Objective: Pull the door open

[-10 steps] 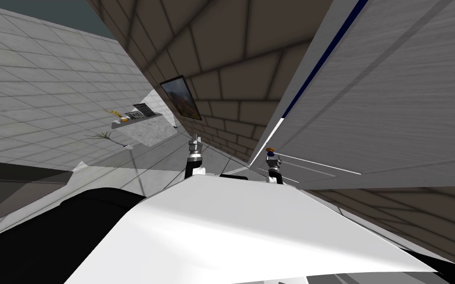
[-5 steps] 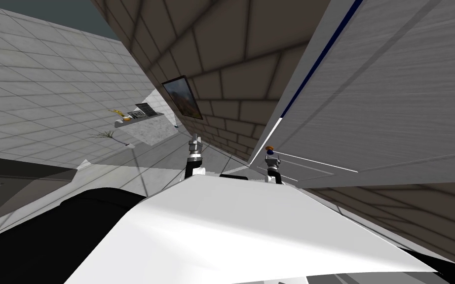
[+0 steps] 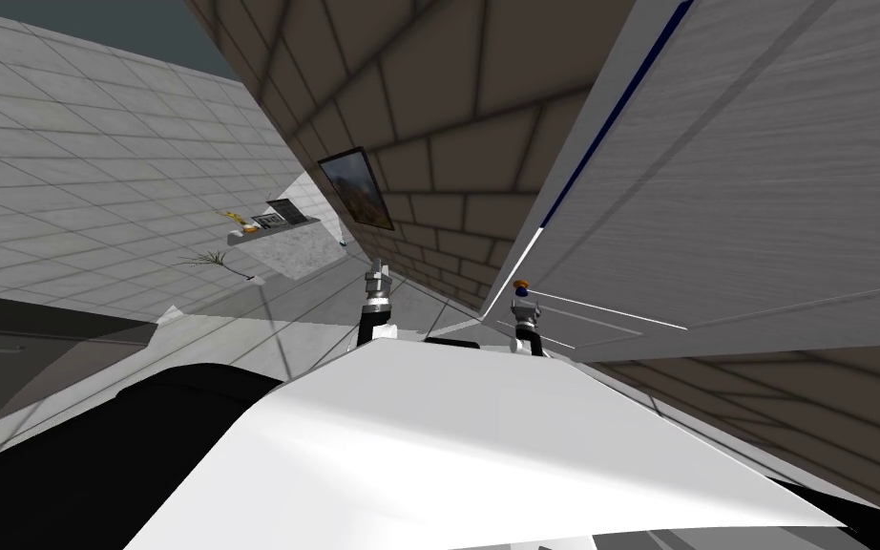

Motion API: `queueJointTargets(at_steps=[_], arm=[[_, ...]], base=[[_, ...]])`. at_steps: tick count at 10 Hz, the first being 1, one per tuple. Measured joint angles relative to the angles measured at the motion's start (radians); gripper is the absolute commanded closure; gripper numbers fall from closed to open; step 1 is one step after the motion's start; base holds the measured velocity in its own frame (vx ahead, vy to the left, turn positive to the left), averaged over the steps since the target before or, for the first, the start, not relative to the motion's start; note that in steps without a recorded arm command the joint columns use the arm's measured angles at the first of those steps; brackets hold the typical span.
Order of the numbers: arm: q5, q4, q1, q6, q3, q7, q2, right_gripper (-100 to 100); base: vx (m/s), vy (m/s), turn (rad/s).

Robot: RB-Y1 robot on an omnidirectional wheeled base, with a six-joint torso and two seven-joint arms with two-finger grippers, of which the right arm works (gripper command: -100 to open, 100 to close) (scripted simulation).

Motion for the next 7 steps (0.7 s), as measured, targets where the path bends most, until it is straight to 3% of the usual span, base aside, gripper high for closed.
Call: queueJointTargets(at_steps=[7], arm=[[-0.069, -0.008, -0.009, 0.008, 0.038, -0.173, 0.008, -100]], base=[[-0.054, 0.0, 0.014]])
